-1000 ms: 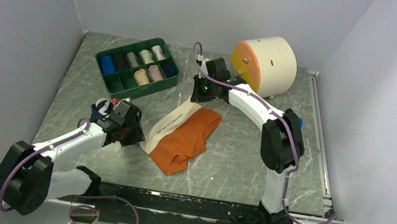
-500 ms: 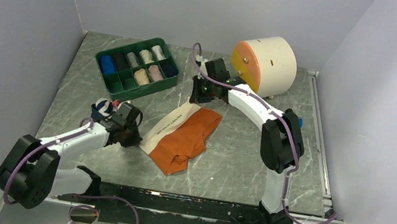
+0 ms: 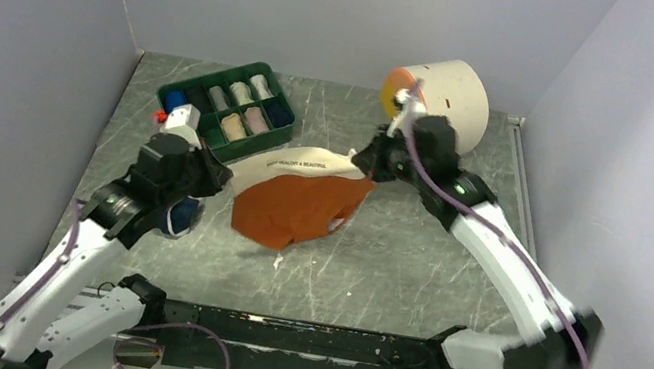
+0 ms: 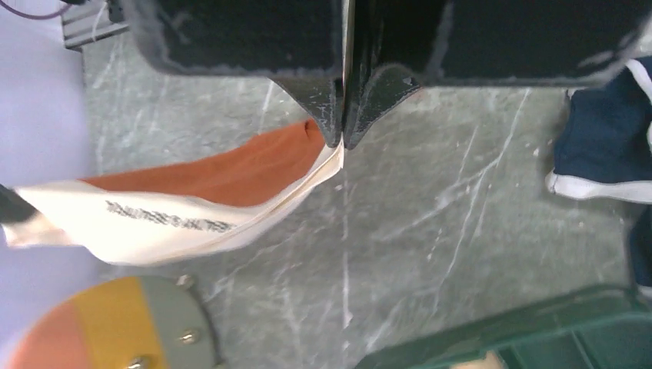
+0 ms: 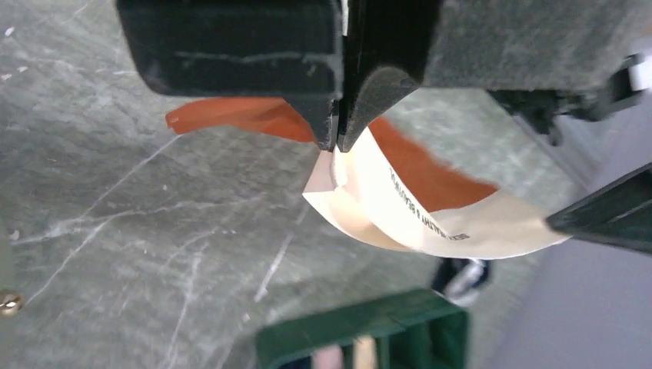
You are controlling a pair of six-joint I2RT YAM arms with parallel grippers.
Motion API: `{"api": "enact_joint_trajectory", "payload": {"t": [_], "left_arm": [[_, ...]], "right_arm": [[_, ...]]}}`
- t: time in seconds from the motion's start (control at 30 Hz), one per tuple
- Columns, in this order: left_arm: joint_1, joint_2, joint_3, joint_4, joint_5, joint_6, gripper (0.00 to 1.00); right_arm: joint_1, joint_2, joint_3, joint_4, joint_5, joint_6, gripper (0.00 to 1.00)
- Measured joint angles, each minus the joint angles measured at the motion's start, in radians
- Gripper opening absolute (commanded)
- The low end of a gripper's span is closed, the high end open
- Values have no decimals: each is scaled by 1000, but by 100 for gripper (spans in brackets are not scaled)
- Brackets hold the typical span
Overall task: Roll the underwear
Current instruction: Flatten out the underwear at the center of the board.
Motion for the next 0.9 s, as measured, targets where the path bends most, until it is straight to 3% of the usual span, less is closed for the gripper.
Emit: {"api": "enact_joint_trajectory", "payload": {"t": [0.23,0.47,0.6,0.77,0.83,0.9], "left_arm": [[0,-102,161,-183,107,119,5],[0,-64,360,-351,210,198,5],[0,54,359,-323,239,224,5],[0,372,275,-189,239,257,5],[8,512,257,-138,217,270,5],[30,635,259,-105,198,287,5]], "right_arm": [[-3,-524,-251,43,-76,163,0],[-2,-702,-306,-78,-130,276,0],[-2,-626,-307,-121,-44,296,0],[-2,-379,-347,-39,168,299,3],[-3,-218,-345,16,257,291,18],[-7,-42,-309,43,322,274,46]]}}
